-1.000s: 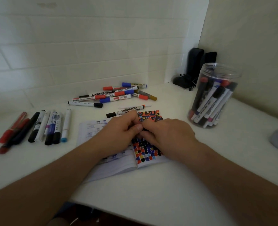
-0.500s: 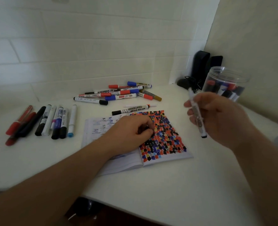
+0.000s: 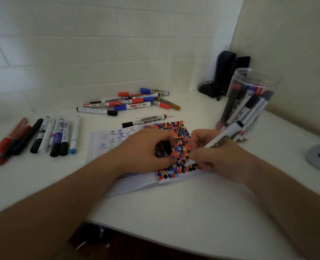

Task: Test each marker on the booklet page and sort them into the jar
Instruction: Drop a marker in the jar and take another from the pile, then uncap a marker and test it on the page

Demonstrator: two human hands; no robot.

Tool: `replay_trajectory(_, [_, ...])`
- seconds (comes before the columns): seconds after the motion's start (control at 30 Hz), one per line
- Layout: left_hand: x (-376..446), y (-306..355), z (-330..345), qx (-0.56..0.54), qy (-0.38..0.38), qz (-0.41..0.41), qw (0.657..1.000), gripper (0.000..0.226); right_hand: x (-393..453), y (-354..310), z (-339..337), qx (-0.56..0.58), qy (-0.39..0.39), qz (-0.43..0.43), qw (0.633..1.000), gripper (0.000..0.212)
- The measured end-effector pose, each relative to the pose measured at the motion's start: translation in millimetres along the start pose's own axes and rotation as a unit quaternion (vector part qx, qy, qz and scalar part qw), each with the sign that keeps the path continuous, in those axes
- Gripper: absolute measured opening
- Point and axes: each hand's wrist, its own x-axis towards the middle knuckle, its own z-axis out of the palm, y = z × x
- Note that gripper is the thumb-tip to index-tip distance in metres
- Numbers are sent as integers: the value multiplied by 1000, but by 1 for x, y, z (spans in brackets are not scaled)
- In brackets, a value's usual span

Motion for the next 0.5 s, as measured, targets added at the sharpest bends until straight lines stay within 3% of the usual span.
replay_trajectory(0.1, [0,-1,1,4,3,5,1000,34,-2,5,9,-97,73,-9,993,33])
replay_trajectory(0.27, [2,-1,3,8,9,11,1000,33,-1,8,19,-119,134,2,984,25])
replay_trajectory(0.5, [2,-3,3,7,6,11,1000,34,0,4,22,-99,139,21,985,23])
